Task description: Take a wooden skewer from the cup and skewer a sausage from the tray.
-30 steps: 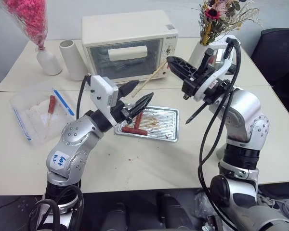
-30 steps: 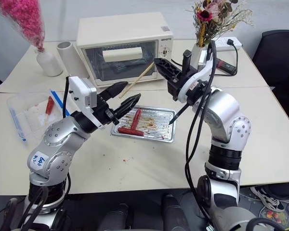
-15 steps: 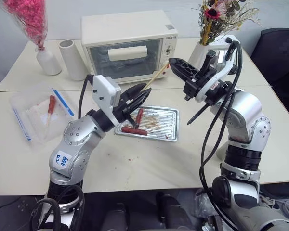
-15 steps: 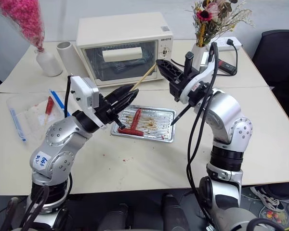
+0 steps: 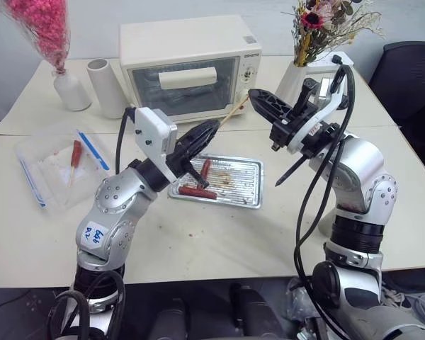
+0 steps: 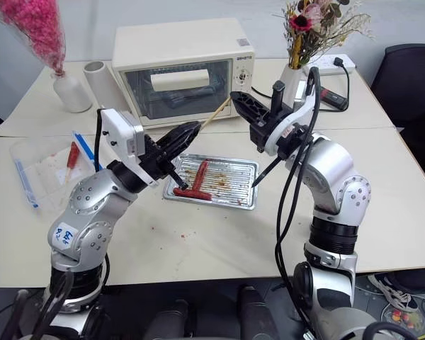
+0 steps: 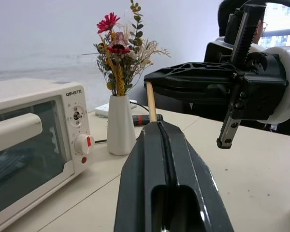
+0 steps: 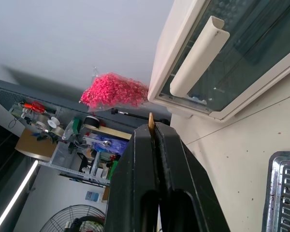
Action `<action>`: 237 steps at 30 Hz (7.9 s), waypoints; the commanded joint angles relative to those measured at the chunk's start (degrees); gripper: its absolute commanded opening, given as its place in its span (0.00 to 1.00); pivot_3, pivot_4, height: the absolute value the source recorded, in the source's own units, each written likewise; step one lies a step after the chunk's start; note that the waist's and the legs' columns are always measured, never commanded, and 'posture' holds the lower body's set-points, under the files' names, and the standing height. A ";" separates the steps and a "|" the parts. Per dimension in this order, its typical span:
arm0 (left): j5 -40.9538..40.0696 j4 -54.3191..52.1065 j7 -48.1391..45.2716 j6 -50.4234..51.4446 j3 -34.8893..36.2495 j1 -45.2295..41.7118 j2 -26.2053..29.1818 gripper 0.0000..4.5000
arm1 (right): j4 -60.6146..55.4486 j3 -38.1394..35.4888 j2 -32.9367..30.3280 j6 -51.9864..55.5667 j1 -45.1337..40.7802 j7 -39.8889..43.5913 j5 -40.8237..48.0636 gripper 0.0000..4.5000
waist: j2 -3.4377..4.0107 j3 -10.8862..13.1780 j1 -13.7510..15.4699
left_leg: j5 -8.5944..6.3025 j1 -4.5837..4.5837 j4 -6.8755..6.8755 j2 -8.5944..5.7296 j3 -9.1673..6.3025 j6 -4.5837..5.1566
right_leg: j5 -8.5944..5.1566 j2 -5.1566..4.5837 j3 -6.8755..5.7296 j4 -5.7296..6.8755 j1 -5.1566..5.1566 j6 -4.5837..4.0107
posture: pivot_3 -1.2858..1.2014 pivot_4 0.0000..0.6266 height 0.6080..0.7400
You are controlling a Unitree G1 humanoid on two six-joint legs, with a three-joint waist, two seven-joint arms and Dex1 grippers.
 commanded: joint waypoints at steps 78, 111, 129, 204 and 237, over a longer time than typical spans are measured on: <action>-18.55 -6.85 -14.86 14.71 32.47 17.62 28.19 0.00 | -2.89 31.19 -28.61 9.62 -15.33 48.96 -52.89 0.77 | 0.12 0.07 -1.18 | -0.04 0.06 -0.21 0.14 -0.08 0.05 | -0.15 0.09 -0.15 -0.25 -0.07 -0.28 | 0.52 0.24 1.00; -27.78 -13.65 -15.60 17.93 46.93 35.30 33.53 0.00 | 2.12 49.49 -15.56 -0.64 -11.03 84.80 -97.91 0.37 | 0.10 0.06 -1.46 | -0.05 0.04 -0.19 -0.20 -0.26 -0.14 | -0.14 -0.85 -0.64 -0.31 -0.02 -0.30 | 0.52 0.24 1.00; -26.84 -12.15 -15.44 17.26 45.63 32.92 35.26 0.00 | 12.19 49.94 -10.03 -5.46 -9.31 84.61 -106.16 0.37 | 0.10 0.06 -1.51 | 0.03 0.13 -0.19 -0.21 -0.28 -0.27 | -0.15 -0.77 -0.69 -0.11 -0.01 -0.33 | 0.52 0.24 1.00; -21.88 -5.14 -34.02 13.17 27.51 19.83 45.14 0.00 | 7.43 37.96 -27.16 -15.87 -19.44 119.51 -96.79 0.04 | 0.12 0.07 -1.48 | -0.01 0.60 -0.25 -0.01 0.12 -0.27 | -0.18 -0.05 -0.25 0.09 0.14 -0.39 | 0.52 0.24 1.00; -17.20 -4.06 -31.02 10.03 19.51 15.13 40.61 0.00 | 3.13 35.62 -25.90 -14.48 -20.74 117.74 -93.61 0.53 | 0.11 0.07 -1.44 | -0.01 0.63 -0.16 -0.02 0.18 -0.26 | -0.18 0.03 -0.16 0.46 0.13 -0.39 | 0.52 0.24 1.00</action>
